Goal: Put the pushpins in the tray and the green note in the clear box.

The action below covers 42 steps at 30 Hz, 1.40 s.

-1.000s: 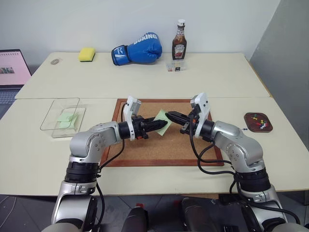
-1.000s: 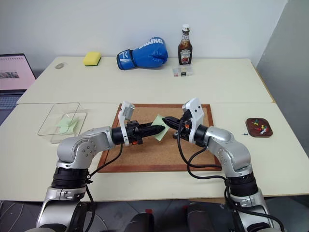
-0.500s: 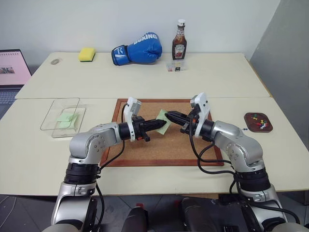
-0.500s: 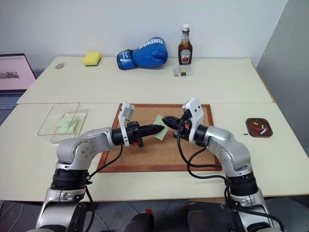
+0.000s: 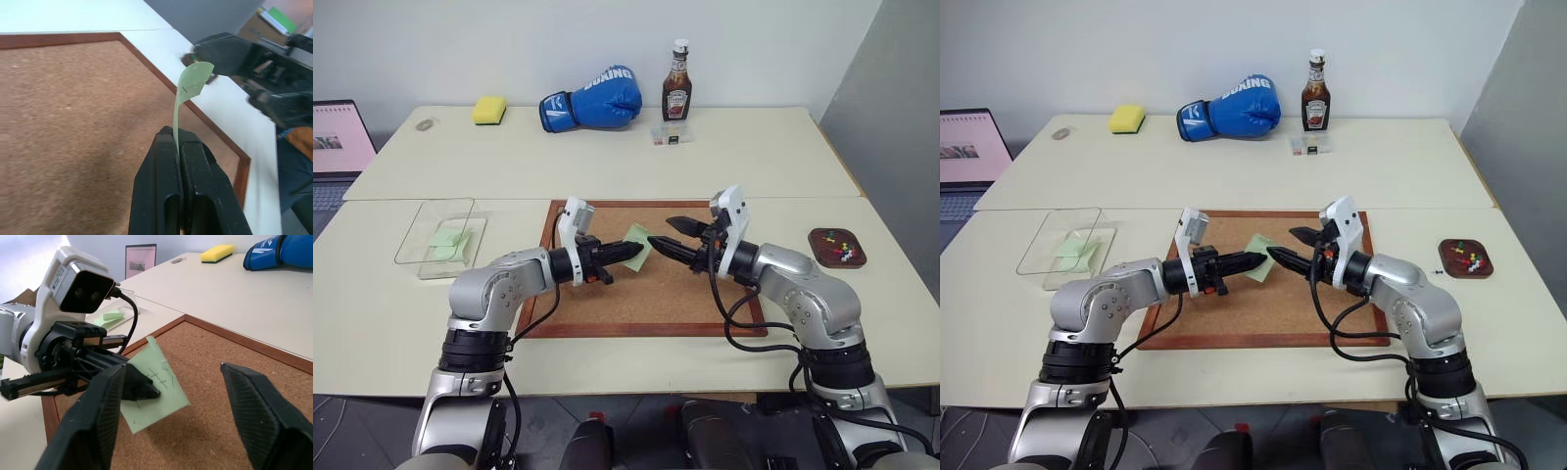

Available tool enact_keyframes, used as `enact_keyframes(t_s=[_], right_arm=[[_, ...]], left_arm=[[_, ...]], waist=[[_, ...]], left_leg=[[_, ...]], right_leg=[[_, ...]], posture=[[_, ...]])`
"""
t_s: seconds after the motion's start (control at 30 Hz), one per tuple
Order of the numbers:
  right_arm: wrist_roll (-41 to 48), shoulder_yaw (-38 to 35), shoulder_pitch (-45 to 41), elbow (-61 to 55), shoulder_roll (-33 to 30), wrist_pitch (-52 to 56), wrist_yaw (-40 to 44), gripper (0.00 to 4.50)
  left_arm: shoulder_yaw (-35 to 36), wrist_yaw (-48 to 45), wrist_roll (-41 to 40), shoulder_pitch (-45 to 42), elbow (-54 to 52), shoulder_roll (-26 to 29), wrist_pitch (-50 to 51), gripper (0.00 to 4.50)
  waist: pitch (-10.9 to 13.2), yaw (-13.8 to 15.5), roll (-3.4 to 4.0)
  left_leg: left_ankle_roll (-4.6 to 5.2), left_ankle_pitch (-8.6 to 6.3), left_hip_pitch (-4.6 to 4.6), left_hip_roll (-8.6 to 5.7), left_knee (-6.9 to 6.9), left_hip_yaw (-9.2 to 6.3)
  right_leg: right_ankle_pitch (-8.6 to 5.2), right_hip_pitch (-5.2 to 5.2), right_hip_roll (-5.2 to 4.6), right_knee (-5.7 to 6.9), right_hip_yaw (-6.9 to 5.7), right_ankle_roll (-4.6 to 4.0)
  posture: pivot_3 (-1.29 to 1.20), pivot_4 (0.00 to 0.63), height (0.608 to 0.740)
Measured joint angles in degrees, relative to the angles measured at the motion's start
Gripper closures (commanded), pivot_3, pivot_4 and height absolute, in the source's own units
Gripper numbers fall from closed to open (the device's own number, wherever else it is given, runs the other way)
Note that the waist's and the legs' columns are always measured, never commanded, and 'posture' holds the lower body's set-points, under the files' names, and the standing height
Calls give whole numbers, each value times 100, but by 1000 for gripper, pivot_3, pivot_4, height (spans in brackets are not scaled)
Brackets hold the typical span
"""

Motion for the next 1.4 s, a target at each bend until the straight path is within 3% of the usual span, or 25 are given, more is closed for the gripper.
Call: enact_keyframes(t_s=[0.03,0.27,0.43,0.7,1.07,1.4], right_arm=[[216,-79,56,-142,-24,178,16,10],[1438,-354,-341,-802,202,1052,-169,10],[2169,-430,-901,-1039,436,1404,-467,10],[2222,-170,-1068,-989,496,1398,-541,10],[1826,-59,-877,-977,459,1066,-730,10],[1785,-59,-829,-978,436,1023,-892,0]], left_arm=[[155,103,-19,46,-28,108,20,4500],[1094,719,-13,59,-194,699,0,4500],[1658,1509,350,72,-85,732,-565,4500],[2402,2911,1128,91,528,735,-1632,4500],[2656,4126,1783,114,1887,692,-2508,4500],[2623,3941,1769,-152,2338,694,-2743,2892]], waist=[[0,-6,0],[1,-10,-1],[1,6,-1],[1,20,-3],[-1,18,-9],[-3,18,-13]], left_leg=[[0,0,-1,0,0,0],[0,0,1,2,1,-1],[0,0,-2,3,-1,-4],[0,0,-8,2,-1,-5],[0,0,-9,2,-1,-6],[-1,0,-9,2,-1,-8]], right_leg=[[0,-2,0,1,0,0],[0,-1,1,1,-1,0],[0,-1,0,-4,-6,-1],[0,-4,-3,-4,-9,-1],[0,-4,-3,-3,-11,0],[0,-4,-3,-3,-13,-1]], posture=[[0,150,740],[0,150,740],[0,150,740],[0,150,740],[0,150,740],[0,150,740]])
